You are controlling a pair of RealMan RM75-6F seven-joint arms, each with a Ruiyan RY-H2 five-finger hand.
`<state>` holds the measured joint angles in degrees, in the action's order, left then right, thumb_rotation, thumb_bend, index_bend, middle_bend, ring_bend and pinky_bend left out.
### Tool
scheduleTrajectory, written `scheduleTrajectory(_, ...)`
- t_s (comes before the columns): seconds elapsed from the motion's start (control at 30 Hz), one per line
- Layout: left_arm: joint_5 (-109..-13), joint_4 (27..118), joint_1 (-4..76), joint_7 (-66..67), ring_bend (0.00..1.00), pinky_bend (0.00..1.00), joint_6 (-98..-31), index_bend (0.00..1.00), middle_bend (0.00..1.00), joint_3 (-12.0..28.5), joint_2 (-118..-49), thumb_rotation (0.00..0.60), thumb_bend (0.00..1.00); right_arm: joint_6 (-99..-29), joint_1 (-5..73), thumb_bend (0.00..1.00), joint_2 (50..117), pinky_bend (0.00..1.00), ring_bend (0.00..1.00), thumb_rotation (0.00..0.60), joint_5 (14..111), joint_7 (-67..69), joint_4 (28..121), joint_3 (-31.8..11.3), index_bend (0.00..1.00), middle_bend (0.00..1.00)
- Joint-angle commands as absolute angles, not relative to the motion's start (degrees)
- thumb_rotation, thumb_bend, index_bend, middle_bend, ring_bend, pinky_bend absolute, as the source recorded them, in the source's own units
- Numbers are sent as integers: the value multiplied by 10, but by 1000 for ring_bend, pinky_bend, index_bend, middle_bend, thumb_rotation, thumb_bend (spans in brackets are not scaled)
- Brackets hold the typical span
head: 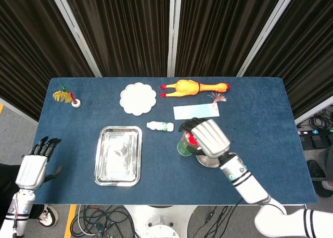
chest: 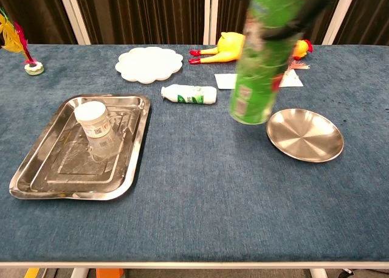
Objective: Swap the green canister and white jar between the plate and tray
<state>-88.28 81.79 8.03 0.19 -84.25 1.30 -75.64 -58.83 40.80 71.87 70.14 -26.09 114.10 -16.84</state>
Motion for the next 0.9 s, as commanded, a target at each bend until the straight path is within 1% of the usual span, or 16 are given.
scheduleTrajectory(0.03, -881, 816, 80, 0, 52, 200, -842, 140, 136, 13, -758, 600, 224, -561, 455, 195, 770, 579, 351, 600, 674, -280, 1100, -180, 389, 397)
scheduleTrajectory(0.17, -878, 810, 79, -4, 52, 200, -839, 140, 136, 12, -759, 600, 223, -542, 495, 198, 815, 575, 351, 600, 641, -292, 1055, -188, 391, 396)
scheduleTrajectory(0.3, -878, 805, 77, -11, 52, 200, -842, 140, 136, 11, -757, 600, 223, -540, 526, 200, 856, 559, 352, 600, 626, -299, 1012, -193, 392, 396)
scheduleTrajectory(0.43, -878, 799, 76, -18, 52, 200, -841, 140, 136, 11, -756, 600, 224, -541, 545, 199, 879, 508, 351, 600, 614, -308, 985, -193, 393, 396)
scheduleTrajectory(0.57, -879, 794, 75, -24, 52, 200, -843, 140, 136, 11, -755, 600, 224, -534, 559, 199, 893, 494, 337, 600, 603, -309, 966, -186, 386, 392)
scheduleTrajectory(0.63, -879, 793, 76, -25, 53, 200, -842, 140, 136, 11, -756, 600, 224, -527, 565, 196, 896, 462, 297, 600, 594, -311, 958, -181, 347, 362)
scheduleTrajectory(0.73, -878, 791, 76, -27, 53, 200, -840, 140, 136, 10, -758, 600, 223, -521, 570, 184, 896, 390, 215, 600, 586, -312, 951, -175, 257, 297)
scheduleTrajectory(0.8, -877, 790, 76, -29, 52, 200, -838, 140, 136, 10, -758, 600, 224, -514, 573, 161, 890, 303, 127, 600, 585, -309, 952, -171, 158, 226)
scheduleTrajectory(0.83, -876, 789, 76, -30, 53, 200, -838, 140, 136, 11, -758, 600, 224, -512, 574, 142, 885, 243, 72, 600, 586, -307, 953, -169, 95, 176)
scheduleTrajectory(0.9, -876, 789, 76, -30, 52, 200, -838, 140, 136, 11, -758, 600, 223, -513, 572, 102, 878, 146, 11, 600, 592, -298, 958, -169, 17, 96)
